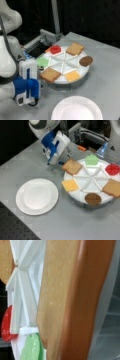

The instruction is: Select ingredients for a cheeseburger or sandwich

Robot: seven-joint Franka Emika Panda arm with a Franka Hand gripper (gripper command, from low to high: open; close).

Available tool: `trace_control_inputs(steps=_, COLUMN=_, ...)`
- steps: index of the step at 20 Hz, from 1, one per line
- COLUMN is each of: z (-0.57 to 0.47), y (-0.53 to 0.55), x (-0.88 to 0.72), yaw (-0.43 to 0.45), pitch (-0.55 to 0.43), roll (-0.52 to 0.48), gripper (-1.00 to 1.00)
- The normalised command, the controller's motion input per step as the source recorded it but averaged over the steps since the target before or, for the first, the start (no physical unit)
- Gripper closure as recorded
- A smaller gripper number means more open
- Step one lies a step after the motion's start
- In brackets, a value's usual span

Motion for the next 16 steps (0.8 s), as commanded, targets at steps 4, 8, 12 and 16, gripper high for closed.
trace_control_inputs(steps=4, z=-0.23, y=-0.37, x=0.5, yaw=0.284, pitch=-0.081, roll=0.54, gripper=-1.0)
trace_control_inputs(steps=8, z=-0.18, y=-0.27, x=0.46, yaw=0.242, pitch=-0.08, roll=0.5, gripper=-1.0)
trace_control_inputs(steps=12, z=-0.15, y=-0.21, x=0.42, yaw=0.188, pitch=-0.06, roll=0.464, gripper=-1.0)
trace_control_inputs(steps=16, z=-0.14, y=-0.15, x=0.39, yaw=0.156, pitch=-0.036, roll=0.398, gripper=-1.0)
